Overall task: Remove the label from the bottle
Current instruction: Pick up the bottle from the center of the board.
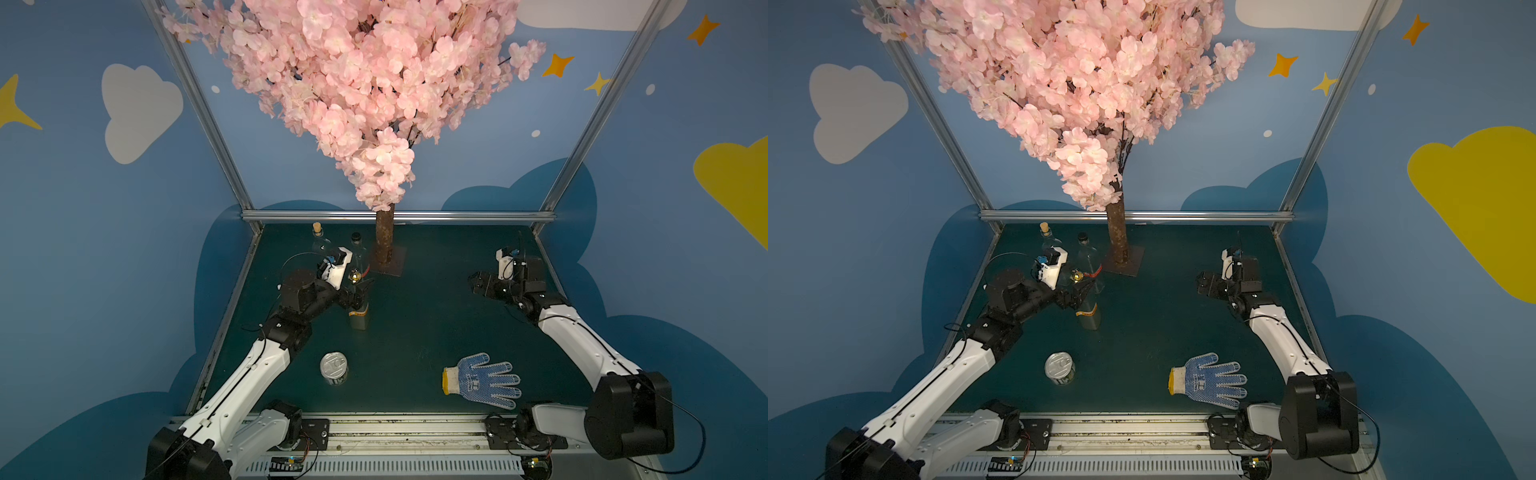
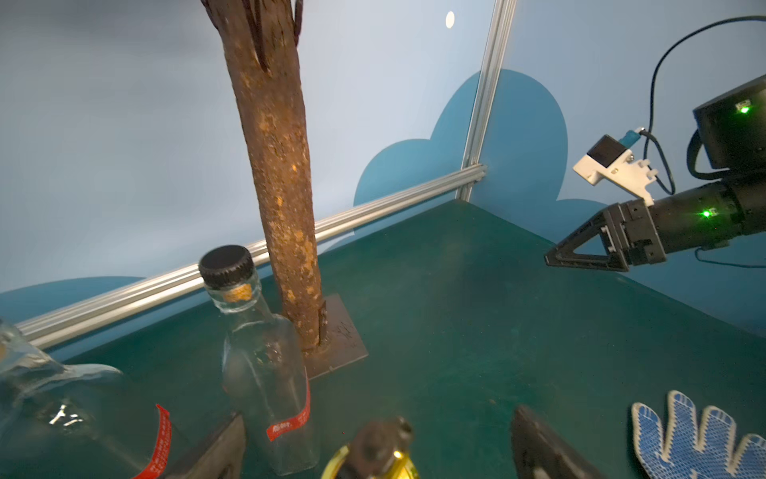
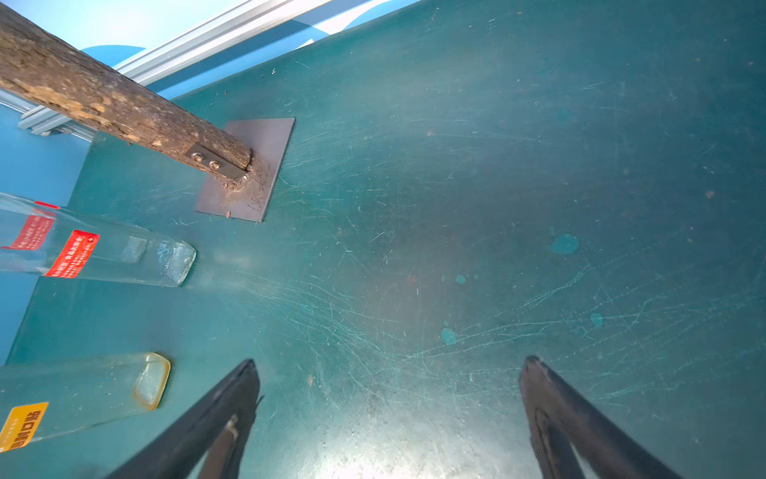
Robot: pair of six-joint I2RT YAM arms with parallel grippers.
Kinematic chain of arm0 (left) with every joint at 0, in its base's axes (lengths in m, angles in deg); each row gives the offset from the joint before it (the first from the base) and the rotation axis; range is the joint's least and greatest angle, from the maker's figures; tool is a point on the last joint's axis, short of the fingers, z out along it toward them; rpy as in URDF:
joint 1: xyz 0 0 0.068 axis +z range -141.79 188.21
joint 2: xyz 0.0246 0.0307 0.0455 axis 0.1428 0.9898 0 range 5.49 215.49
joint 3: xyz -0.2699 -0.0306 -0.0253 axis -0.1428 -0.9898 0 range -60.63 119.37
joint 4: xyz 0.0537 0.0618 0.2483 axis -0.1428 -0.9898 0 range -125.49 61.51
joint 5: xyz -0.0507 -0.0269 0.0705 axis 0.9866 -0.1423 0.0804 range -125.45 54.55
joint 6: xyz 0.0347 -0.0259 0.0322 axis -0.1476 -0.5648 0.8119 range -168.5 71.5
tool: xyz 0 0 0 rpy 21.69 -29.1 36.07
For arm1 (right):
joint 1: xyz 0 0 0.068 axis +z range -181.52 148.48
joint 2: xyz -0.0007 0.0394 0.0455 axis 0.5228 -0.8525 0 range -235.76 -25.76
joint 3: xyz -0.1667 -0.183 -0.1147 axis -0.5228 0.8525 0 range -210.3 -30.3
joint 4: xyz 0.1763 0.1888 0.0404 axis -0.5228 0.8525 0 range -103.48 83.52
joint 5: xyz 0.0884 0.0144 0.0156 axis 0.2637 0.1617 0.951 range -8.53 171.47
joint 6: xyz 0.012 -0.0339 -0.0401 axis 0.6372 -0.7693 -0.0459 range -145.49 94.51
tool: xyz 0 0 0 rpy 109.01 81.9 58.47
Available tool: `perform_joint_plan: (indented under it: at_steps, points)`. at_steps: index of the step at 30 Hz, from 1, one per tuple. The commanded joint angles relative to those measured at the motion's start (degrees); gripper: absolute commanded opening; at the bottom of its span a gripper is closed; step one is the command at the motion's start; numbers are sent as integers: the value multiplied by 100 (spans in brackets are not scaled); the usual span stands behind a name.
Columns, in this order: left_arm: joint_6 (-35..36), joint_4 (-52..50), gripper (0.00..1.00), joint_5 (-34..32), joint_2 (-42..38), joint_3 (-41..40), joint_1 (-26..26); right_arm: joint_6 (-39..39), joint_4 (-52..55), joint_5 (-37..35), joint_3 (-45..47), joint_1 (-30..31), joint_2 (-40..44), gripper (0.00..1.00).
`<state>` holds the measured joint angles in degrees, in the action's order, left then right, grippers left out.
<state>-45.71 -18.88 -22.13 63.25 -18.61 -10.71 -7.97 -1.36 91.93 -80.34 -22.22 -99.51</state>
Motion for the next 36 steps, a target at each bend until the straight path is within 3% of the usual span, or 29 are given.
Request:
perform_joint_plan:
  at_steps: [1, 10, 22, 24, 28, 33, 36]
  points:
    - [252, 375, 94, -264, 37, -47, -13, -56, -153, 120, -57, 46, 103, 98]
    - [284, 510, 83, -146, 548, 104, -10, -49, -210, 149, -50, 81, 46, 98]
    - [113, 766, 55, -36, 933, 181, -25, -61, -248, 214, -67, 116, -27, 98]
    - [66, 773, 48, -36, 930, 170, -33, -64, -258, 231, -76, 140, -48, 98]
    - [-17, 729, 23, -31, 981, 217, -60, -60, -271, 246, -107, 184, -101, 98]
    - [-86, 603, 3, -124, 1027, 288, -207, -73, -272, 338, -145, 238, -142, 98]
    - [-170, 570, 2, -383, 1003, 323, -378, -92, -254, 391, -175, 289, -153, 97]
